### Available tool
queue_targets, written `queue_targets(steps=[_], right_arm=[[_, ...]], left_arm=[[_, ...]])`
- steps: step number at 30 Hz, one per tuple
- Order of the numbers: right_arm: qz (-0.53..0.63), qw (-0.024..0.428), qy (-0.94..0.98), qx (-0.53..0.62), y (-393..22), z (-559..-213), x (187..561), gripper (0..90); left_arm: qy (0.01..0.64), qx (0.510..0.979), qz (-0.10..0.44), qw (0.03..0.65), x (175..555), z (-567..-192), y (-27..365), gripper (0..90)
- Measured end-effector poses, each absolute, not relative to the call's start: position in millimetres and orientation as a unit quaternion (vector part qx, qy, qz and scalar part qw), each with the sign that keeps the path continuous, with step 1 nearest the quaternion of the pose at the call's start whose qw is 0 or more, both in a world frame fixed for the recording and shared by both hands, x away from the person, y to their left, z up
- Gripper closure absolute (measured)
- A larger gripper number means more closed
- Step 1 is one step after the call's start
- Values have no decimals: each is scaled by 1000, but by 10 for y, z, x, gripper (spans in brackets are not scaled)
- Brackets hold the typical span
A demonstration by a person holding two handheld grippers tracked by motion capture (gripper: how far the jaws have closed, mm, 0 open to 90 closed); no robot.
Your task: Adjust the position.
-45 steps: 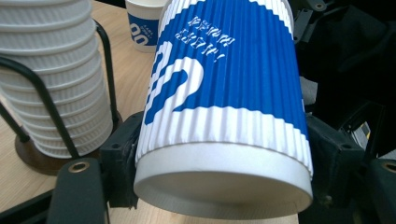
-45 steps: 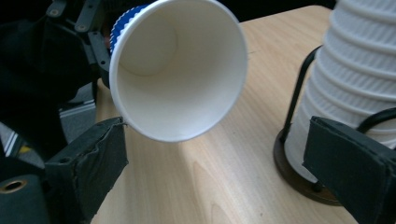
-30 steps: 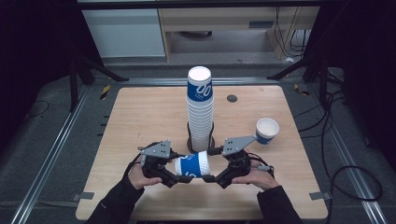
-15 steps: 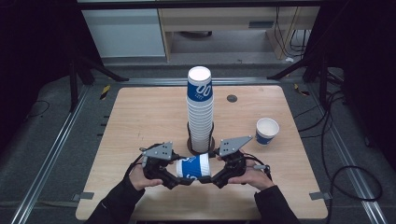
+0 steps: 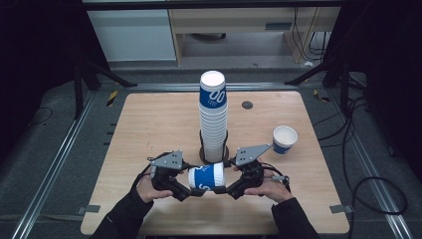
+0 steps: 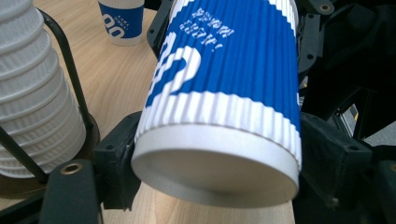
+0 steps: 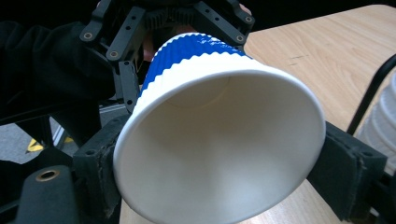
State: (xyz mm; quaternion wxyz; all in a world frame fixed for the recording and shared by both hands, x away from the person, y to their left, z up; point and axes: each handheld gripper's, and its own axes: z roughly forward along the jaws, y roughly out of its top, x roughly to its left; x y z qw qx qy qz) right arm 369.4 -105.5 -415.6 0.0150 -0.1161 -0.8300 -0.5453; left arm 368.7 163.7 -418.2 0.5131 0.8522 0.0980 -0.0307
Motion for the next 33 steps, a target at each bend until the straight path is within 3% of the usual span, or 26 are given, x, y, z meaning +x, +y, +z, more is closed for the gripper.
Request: queue_targets(steps=[14, 33], right_arm=[[-503, -21, -856, -120, -1175, -4014, 3759, 163], [-415, -13, -907, -76, -663, -4073, 3833, 161]], left_arm=[[114, 882, 14, 458, 3729, -4167, 1757, 132], [101, 912, 23, 398, 3740, -4301, 1633, 161]])
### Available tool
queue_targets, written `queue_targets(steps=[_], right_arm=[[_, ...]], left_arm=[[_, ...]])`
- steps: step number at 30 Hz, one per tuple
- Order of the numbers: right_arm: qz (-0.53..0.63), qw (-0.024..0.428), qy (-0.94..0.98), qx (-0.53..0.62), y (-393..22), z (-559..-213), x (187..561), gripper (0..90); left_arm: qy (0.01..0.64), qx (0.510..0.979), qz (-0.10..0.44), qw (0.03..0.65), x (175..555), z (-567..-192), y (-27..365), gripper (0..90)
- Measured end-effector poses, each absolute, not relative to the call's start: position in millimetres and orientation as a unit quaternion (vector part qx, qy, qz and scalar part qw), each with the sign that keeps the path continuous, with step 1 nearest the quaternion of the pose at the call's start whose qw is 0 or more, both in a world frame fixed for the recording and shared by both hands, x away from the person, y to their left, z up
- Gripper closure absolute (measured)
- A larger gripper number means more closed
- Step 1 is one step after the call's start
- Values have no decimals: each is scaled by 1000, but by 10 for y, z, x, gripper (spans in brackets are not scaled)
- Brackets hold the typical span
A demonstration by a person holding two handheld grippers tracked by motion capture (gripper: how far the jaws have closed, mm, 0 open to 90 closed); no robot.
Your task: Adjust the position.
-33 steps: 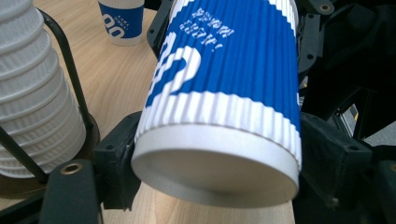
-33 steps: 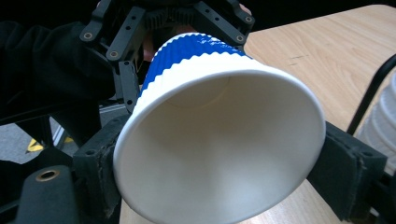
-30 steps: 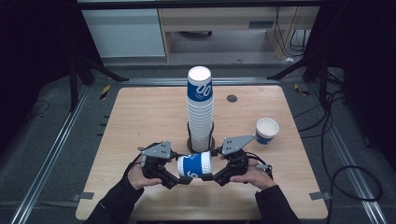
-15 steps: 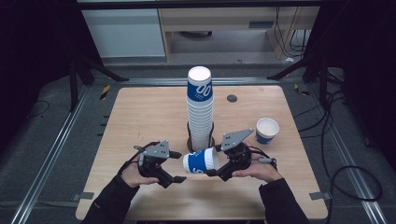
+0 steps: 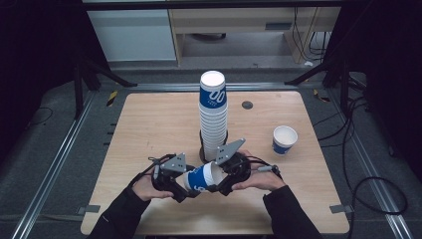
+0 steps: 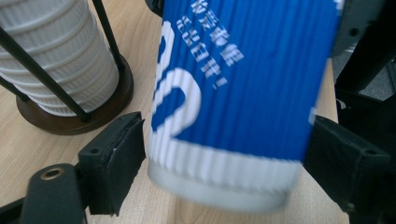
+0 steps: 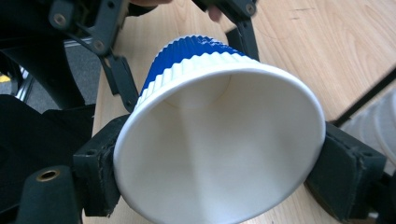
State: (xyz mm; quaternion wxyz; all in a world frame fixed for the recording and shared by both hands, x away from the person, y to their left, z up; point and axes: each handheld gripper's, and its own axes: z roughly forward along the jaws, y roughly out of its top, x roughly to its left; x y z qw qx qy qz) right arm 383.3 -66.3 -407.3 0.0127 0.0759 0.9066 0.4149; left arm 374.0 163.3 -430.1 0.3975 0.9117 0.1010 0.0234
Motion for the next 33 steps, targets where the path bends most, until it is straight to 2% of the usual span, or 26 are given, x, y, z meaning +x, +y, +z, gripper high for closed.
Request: queue_targets(steps=[5, 14, 17, 21, 33], right_arm=[[415, 13, 907, 70, -623, -4055, 3826, 161], [414, 10, 908, 69, -623, -4069, 3838, 136], [428, 12, 901, 74, -638, -4056, 3838, 93], [446, 22, 891, 83, -697, -3995, 3834, 78], [521, 62, 837, 155, -1097, -3839, 3818, 78]], left_arm=[[98, 911, 18, 400, 3734, -4298, 1631, 251], [92, 913, 20, 398, 3733, -4302, 1624, 262], [96, 911, 22, 400, 3742, -4296, 1640, 263], [105, 907, 24, 407, 3770, -4294, 1681, 263], [142, 869, 24, 473, 3824, -4232, 1823, 263]])
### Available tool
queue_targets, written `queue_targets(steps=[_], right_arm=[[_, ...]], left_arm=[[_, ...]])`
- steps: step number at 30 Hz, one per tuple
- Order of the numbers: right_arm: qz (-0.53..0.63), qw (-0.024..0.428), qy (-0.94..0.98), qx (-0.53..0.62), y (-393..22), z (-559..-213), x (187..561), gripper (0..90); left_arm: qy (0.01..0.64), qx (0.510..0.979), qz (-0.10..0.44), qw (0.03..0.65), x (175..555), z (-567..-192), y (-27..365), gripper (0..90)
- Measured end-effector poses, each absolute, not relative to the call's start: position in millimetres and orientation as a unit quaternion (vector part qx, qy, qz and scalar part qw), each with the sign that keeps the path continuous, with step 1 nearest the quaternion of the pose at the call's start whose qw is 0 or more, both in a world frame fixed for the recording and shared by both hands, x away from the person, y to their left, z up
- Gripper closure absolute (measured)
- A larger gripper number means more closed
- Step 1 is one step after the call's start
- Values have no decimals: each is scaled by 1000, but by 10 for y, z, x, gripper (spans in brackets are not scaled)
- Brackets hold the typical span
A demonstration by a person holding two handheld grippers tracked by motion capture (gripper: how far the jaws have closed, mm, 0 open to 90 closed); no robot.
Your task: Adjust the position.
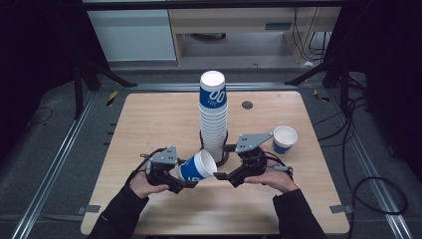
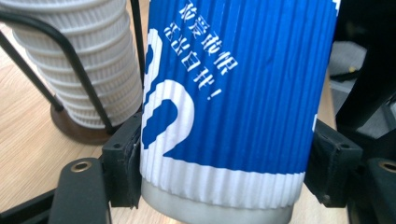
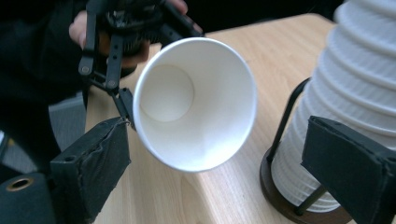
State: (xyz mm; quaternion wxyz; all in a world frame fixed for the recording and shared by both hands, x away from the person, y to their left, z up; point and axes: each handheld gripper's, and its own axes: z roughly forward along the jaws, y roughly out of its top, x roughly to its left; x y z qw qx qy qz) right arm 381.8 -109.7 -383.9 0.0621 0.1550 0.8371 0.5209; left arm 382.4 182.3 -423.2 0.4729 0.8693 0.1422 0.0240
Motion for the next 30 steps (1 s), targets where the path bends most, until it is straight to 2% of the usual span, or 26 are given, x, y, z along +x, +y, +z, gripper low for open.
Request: queue_targets(steps=[13, 30], right_arm=[[543, 35, 824, 160, -1109, -3957, 3762, 75], [557, -1, 817, 151, -940, -4034, 3775, 86]], left_arm=[[141, 845, 28, 516, 3766, -4203, 1745, 263], [119, 851, 35, 510, 3661, -4203, 1541, 264]])
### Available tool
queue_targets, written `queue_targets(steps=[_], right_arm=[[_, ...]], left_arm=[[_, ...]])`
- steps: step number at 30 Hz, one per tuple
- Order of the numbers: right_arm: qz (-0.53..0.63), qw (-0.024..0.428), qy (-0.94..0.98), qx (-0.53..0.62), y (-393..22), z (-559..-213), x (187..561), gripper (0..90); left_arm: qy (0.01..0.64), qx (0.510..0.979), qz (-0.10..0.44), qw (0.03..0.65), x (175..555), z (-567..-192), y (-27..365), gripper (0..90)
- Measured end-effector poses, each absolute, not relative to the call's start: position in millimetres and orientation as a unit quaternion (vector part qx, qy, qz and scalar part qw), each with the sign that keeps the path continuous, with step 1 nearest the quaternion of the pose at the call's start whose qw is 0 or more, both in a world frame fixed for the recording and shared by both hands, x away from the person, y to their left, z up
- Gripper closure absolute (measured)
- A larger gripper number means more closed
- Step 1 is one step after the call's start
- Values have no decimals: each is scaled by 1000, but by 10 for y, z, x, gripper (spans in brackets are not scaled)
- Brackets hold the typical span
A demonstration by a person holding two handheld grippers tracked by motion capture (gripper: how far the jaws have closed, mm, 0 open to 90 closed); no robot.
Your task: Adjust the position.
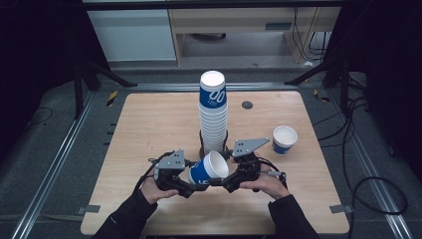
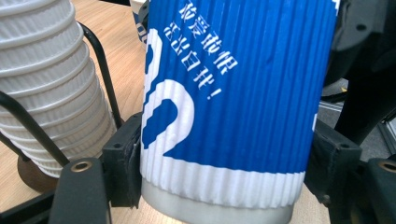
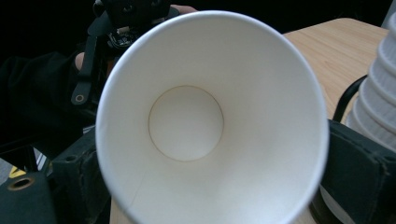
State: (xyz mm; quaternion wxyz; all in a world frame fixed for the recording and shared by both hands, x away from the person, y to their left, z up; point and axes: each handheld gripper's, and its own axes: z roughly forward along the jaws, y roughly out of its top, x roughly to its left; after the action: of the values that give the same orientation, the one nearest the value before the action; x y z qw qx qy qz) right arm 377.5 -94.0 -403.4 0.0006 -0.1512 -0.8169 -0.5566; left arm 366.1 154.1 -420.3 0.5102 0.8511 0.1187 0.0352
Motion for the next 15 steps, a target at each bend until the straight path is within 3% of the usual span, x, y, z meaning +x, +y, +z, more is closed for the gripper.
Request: queue_targets(steps=[15], right_arm=[[-558, 15, -817, -146, -904, -4060, 3776, 145]], left_arm=[[112, 856, 34, 503, 3649, -4207, 1524, 260]])
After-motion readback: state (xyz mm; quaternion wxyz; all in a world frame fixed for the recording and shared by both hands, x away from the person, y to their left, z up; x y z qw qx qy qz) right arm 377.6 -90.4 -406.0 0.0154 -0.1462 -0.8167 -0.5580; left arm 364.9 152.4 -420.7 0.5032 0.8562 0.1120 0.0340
